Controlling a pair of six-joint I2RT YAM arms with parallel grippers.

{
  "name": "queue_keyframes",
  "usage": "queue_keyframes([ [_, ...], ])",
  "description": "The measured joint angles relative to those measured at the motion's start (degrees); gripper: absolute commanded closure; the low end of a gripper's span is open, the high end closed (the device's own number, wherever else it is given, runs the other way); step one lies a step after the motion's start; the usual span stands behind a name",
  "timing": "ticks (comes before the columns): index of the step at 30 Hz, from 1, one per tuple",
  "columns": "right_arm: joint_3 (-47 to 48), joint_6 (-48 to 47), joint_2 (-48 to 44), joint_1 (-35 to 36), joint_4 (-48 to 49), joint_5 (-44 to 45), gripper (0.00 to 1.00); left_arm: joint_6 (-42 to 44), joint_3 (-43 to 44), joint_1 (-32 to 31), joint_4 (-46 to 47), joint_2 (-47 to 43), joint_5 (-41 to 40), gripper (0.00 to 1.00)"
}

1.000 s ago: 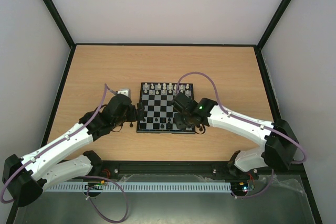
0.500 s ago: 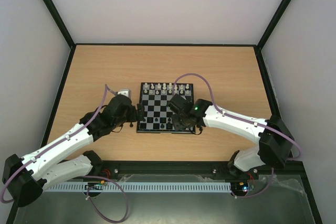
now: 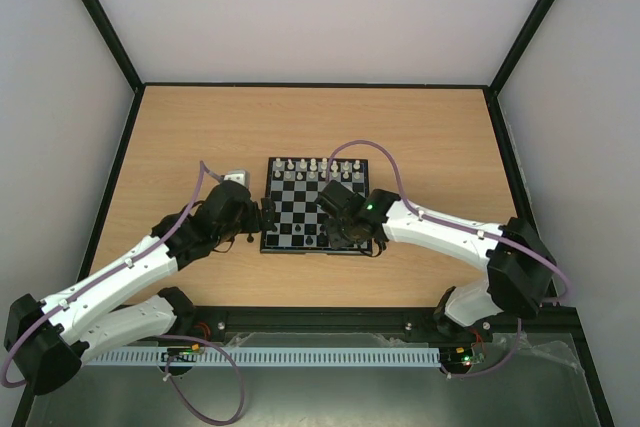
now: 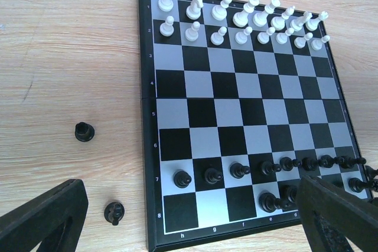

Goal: Set up the chess pieces on the board
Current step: Place the chess piece on the chessboard.

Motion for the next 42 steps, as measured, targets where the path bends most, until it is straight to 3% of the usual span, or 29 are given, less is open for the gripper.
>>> queue_keyframes([
  [31,-1.9,0.0,5.5,0.0,5.0,1.6,0.94,-0.2,-0.4,0.0,0.3,-0.1,0.3,0.0],
  [42,-2.3,0.0,5.5,0.0,5.2,1.3,0.78,-0.2,-0.5,0.0,0.4,-0.3,0.4,0.0],
])
